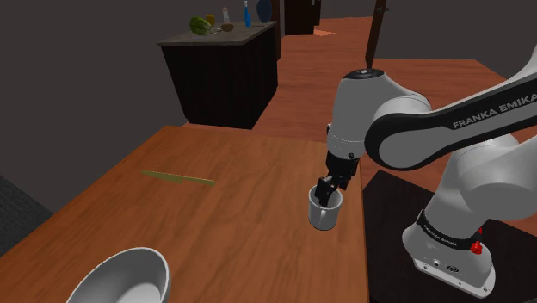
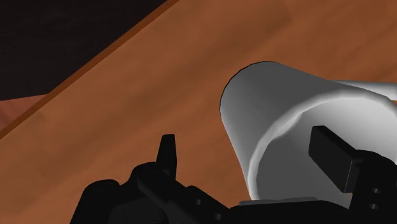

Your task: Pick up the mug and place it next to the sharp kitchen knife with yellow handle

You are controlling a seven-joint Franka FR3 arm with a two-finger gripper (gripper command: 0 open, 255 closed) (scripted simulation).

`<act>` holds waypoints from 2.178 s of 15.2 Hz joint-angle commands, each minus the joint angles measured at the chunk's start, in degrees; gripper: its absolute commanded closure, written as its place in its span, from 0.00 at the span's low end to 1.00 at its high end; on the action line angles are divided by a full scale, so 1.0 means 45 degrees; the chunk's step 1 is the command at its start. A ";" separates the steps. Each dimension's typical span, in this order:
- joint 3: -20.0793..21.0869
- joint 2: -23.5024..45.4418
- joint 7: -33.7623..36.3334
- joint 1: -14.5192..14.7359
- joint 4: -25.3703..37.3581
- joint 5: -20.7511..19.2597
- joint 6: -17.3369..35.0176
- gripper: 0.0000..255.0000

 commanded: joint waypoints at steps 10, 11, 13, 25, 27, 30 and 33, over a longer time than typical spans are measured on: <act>0.0005 0.0009 0.0002 0.0002 -0.0002 0.0004 0.0012 1.00; 0.0005 0.0008 0.0002 0.0002 -0.0002 0.0004 0.0012 1.00; 0.0006 0.0012 0.0002 0.0002 -0.0002 0.0005 0.0017 1.00; -0.0584 -0.1337 0.0213 -0.0235 0.1413 -0.0688 -0.2718 1.00; -0.0676 -0.1471 0.0243 -0.0274 0.1687 -0.0791 -0.3123 1.00; -0.0809 -0.1631 0.0286 -0.0332 0.2117 -0.0938 -0.3708 1.00; -0.0937 -0.1746 0.0328 -0.0389 0.2567 -0.1076 -0.4268 1.00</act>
